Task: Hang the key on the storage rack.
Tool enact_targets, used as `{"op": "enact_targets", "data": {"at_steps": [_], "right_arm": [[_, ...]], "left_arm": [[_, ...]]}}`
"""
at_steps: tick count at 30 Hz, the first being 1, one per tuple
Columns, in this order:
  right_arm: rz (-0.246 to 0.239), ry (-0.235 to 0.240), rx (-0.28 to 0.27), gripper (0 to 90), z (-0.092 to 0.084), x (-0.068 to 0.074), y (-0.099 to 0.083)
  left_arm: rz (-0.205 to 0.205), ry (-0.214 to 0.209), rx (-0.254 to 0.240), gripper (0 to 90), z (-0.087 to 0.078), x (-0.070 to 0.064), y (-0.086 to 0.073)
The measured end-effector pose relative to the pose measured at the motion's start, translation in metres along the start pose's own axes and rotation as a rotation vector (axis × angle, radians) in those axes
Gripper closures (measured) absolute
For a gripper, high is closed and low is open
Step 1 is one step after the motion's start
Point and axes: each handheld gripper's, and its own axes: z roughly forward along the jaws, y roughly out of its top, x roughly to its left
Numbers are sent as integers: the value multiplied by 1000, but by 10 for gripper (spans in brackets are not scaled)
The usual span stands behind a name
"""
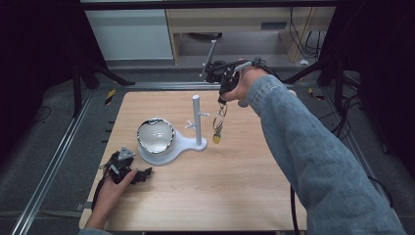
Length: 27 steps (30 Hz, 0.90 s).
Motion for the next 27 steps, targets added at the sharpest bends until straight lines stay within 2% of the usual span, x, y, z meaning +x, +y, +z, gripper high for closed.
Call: {"op": "enact_targets", "data": {"at_steps": [12, 19, 27], "right_arm": [[-39, 3, -3, 888, -2, 9, 18], [-41, -1, -4, 888, -2, 12, 24], [-55, 4, 6, 888, 6, 14, 35]], "left_arm": [[5, 0, 3, 0, 0, 0, 0], [4, 1, 3, 0, 0, 0, 0], [4, 1, 3, 0, 0, 0, 0]]}}
